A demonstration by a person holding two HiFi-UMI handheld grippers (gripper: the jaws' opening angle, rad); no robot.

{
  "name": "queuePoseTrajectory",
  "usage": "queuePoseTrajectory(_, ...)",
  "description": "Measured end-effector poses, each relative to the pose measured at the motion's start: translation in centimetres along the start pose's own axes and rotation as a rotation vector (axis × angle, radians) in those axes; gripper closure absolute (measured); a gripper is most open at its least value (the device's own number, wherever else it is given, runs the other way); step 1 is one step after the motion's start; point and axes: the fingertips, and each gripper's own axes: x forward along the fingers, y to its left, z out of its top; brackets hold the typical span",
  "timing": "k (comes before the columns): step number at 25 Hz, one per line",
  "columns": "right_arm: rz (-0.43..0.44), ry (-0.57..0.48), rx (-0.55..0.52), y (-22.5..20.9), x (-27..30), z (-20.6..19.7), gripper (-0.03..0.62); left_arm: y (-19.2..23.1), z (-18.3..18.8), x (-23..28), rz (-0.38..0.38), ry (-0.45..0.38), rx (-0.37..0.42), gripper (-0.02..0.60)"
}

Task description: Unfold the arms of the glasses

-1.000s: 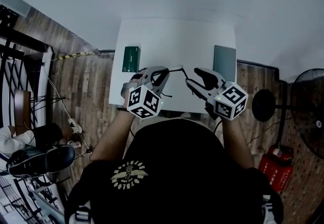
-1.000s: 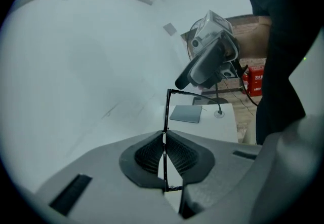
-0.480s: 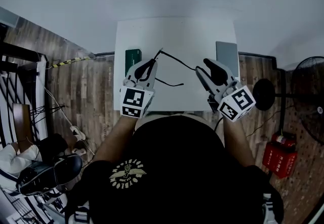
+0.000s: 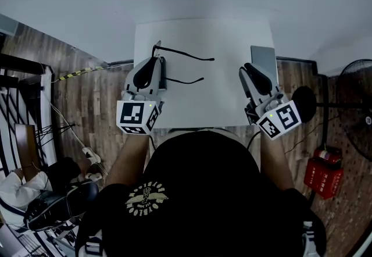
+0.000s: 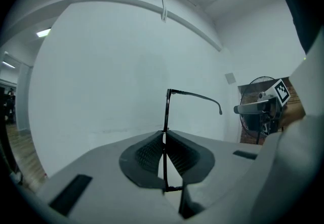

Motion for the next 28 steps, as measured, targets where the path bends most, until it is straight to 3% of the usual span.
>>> queuePoseTrajectory(9, -0.116, -0.087, -0.059, -1.8, -2.0, 3.5, 0.586, 0.7, 3.6, -0.9, -0.023, -0.092, 0.005, 0.558)
queuePoseTrajectory(16, -0.209, -0.06, -0.087, -2.9, -3.6, 5.5, 0.592, 0.2, 6.6, -2.3, -0.023, -0.158, 0.004, 0.558)
queuePoseTrajectory(28, -0.212, -0.061, -0.145, -3.3, -4.9, 6.9, 0.594, -0.9, 7.8, -3.1, 0.004, -0.191, -0.004, 0.558)
